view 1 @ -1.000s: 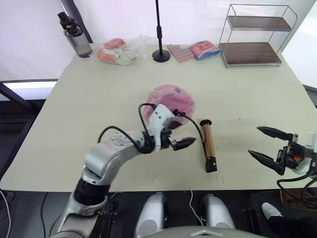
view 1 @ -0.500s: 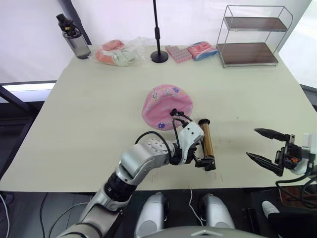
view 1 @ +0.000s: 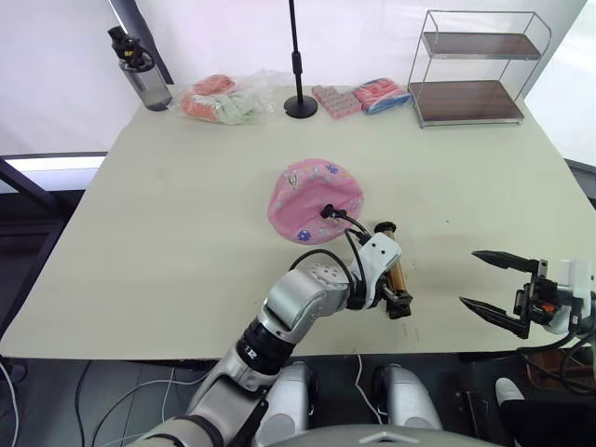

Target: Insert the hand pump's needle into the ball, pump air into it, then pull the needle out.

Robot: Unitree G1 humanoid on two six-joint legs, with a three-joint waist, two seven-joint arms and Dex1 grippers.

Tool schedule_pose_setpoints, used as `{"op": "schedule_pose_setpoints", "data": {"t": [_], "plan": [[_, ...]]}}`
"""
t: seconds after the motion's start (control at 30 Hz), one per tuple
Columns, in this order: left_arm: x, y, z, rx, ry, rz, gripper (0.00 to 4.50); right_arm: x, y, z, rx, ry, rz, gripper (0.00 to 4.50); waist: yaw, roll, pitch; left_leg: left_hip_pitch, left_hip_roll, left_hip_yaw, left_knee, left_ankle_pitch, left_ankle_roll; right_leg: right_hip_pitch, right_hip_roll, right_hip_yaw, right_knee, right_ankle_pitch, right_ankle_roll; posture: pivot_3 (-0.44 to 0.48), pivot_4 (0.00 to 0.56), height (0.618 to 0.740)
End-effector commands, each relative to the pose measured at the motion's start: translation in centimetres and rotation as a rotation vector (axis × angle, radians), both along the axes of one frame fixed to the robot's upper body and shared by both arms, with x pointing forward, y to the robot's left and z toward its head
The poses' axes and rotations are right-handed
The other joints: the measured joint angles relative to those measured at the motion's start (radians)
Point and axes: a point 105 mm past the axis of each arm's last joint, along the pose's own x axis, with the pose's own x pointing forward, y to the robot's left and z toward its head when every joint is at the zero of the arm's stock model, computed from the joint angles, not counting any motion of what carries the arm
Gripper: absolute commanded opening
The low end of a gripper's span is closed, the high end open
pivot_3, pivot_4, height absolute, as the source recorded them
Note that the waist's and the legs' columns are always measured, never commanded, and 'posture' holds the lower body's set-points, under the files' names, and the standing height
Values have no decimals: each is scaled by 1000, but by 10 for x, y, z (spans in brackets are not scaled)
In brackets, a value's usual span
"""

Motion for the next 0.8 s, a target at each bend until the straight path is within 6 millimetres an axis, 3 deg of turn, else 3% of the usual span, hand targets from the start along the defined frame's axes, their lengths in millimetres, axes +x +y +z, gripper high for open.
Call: {"op": "schedule_pose_setpoints", "data": {"t": [0.03,0.37,0.4,0.43,0.57,0.63,0.7,0.73,0.8], "plan": [[-2,-4,1,2,-5,8,4432,-4,2,1,-8,-28,14,4500,0,0,0,0,0,0,0,0,0,0,0,0,0,0,0,0,150,736],[1,2,-5,23,-9,32,4432,-3,3,0,-12,-32,16,4500,0,0,0,0,0,0,0,0,0,0,0,0,0,0,0,0,150,736],[1,3,-5,28,-13,29,3934,-2,3,1,-12,-33,17,4500,0,0,0,0,0,0,0,0,0,0,0,0,0,0,0,0,150,736],[1,5,-6,34,-16,28,3765,-2,3,1,-12,-34,18,4500,0,0,0,0,0,0,0,0,0,0,0,0,0,0,0,0,150,736],[1,10,-7,55,-37,15,1752,-1,4,0,-12,-37,22,4500,0,0,0,1,0,0,1,0,0,0,0,0,1,1,-1,0,150,736],[-1,13,-8,61,-41,6,1265,0,4,0,-12,-39,25,4500,0,0,-1,1,0,-1,1,0,1,1,0,0,2,1,-2,0,150,736],[-1,16,-8,66,-45,6,372,1,4,1,-12,-43,27,4500,-1,0,-1,3,0,-1,1,-2,4,2,0,0,2,1,-2,0,150,736],[-1,18,-8,68,-47,8,38,1,4,1,-11,-45,27,4500,-2,0,-1,3,0,-1,1,-2,4,2,0,0,2,1,-2,0,150,736],[-1,21,-8,72,-50,9,38,2,4,1,-10,-48,27,4500,-2,0,-1,2,0,-1,0,-2,4,1,0,0,2,1,-2,0,150,736]]}}
